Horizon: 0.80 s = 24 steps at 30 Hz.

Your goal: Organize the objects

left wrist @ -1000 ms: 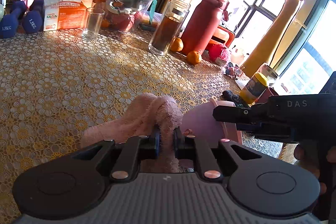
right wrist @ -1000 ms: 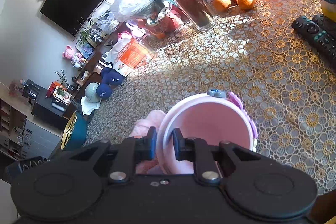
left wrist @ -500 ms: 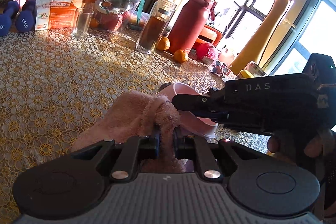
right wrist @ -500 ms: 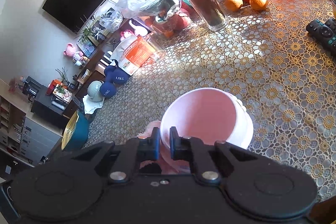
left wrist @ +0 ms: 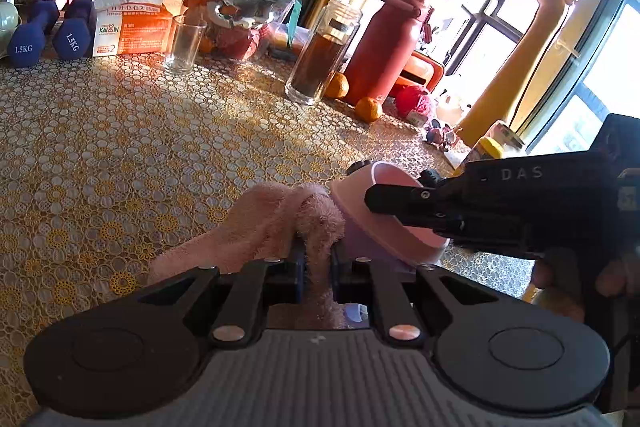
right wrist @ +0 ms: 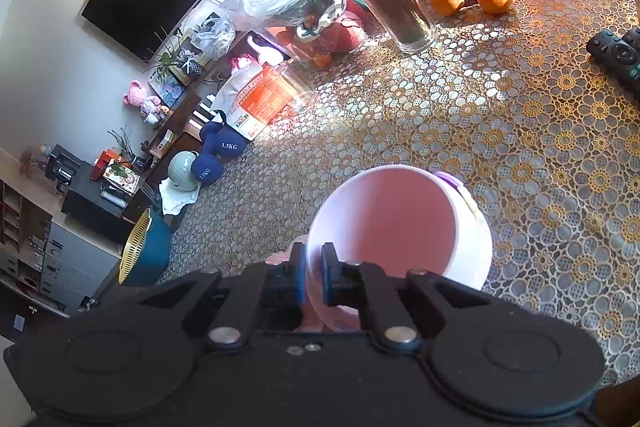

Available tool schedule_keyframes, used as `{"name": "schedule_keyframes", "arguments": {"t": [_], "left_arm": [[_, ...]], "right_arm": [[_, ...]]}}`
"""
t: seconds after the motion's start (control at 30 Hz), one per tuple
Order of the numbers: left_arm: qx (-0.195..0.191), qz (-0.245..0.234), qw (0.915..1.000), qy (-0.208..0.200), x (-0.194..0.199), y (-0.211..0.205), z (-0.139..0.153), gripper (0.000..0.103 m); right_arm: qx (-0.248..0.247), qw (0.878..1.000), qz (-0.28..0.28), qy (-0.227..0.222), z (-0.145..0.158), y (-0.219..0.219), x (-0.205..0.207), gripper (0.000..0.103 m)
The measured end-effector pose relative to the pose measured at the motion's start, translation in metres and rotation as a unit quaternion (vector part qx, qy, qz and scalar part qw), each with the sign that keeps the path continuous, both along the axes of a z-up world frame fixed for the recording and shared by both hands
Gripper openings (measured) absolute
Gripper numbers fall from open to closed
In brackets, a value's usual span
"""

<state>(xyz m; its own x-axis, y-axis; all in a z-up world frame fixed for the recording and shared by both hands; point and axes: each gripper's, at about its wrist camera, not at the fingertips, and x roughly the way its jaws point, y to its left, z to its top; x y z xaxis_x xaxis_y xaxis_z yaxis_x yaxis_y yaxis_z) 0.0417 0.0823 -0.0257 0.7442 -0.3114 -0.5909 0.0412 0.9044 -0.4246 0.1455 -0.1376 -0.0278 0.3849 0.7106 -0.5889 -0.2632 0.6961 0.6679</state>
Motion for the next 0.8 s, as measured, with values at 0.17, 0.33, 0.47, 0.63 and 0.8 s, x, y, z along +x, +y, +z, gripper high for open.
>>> {"name": "schedule_keyframes", "arguments": {"t": [0.17,0.33,0.47,0.63,0.8], "left_arm": [[0.005,-0.024,0.9997,-0.003,0.001,-0.017,0.005,0.012],[0.012,-0.025,0.9996,0.008,0.011,-0.024,-0.005,0.012],[0.019,-0.018,0.9994,0.021,0.019,-0.019,-0.015,0.012],[0.030,-0.013,0.9991,0.026,0.023,-0.014,-0.020,0.012],[0.035,-0.011,0.9990,0.027,0.020,-0.012,-0.020,0.012]], "right_arm": [[0.002,1.000,0.000,0.003,-0.002,0.001,-0.002,0.008],[-0.004,1.000,-0.002,0.002,-0.002,0.003,-0.004,0.008],[-0.004,1.000,-0.001,0.006,-0.004,0.002,-0.003,0.009],[-0.012,1.000,0.019,0.001,-0.001,0.004,-0.003,0.011],[-0.037,0.997,0.056,-0.027,0.013,0.001,-0.003,0.018]]}}
